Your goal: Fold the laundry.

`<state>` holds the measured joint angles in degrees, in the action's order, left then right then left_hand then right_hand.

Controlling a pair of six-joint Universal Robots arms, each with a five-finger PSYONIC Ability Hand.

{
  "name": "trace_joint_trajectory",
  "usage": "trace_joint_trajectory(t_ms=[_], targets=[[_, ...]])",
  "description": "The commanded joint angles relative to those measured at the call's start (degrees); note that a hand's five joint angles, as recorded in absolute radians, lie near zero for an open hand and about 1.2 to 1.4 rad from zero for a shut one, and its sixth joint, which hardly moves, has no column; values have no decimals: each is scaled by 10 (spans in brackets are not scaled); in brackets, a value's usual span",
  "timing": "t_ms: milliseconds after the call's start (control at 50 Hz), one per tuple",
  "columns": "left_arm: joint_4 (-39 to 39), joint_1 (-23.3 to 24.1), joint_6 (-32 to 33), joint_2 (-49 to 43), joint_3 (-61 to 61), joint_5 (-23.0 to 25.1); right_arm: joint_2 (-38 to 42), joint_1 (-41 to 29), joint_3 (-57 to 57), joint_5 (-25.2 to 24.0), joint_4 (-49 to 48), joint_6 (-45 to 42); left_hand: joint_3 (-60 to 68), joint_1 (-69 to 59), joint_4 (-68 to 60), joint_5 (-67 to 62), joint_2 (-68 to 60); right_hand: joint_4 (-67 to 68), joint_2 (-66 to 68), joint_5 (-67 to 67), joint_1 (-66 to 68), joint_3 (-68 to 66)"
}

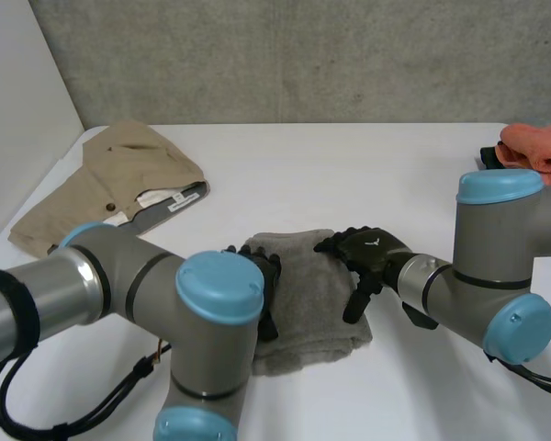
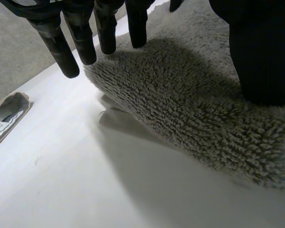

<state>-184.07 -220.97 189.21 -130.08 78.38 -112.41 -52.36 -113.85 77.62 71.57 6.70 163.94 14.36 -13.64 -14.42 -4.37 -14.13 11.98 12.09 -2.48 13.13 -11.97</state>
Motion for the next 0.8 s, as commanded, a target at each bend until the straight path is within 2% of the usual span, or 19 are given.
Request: trace_joint_trajectory(t_ms=[20, 160, 220, 300, 380, 480, 560, 680, 760, 800], targets=[[-1, 28, -2, 24, 16, -3, 5, -11, -4, 44, 2, -69, 7, -15, -7, -7, -10, -20, -21, 25, -31, 20], [-4, 18, -1, 72, 11, -2, -60, -17, 18, 65, -24, -75, 6, -13, -5, -6, -8, -20, -21, 25, -31, 20], [-8, -1, 0, 118, 13, 5, -90, -18, 44, 71, -51, -75, 1, -8, 0, 0, -3, -20, -21, 25, -31, 20], [-14, -18, -2, 169, 15, 19, -161, -24, 127, 76, -127, -81, -3, -4, 3, 3, 0, -20, -21, 25, -31, 20], [-20, -29, -2, 202, 23, 75, -212, -57, 248, 70, -220, -81, -4, -3, 5, 5, 2, -20, -21, 25, -31, 20], [-24, -60, -2, 229, 51, 172, -212, -91, 336, 69, -279, -74, -1, -6, 2, 1, -1, -20, -21, 25, -31, 20], [-23, -81, -7, 231, 60, 220, -205, -103, 371, 70, -322, -74, 4, -11, -3, -4, -6, -20, -21, 25, -31, 20], [-24, -85, -8, 226, 62, 229, -144, -110, 365, 74, -396, -85, 4, -11, -3, -4, -6, -20, -21, 25, -31, 20], [-24, -85, -8, 222, 62, 229, -115, -109, 343, 71, -412, -86, 4, -11, -3, -4, -6, -20, -21, 25, -31, 20], [-24, -85, -8, 221, 62, 229, -104, -107, 333, 68, -419, -88, 4, -11, -3, -4, -6, 24, 23, -19, 13, -25]])
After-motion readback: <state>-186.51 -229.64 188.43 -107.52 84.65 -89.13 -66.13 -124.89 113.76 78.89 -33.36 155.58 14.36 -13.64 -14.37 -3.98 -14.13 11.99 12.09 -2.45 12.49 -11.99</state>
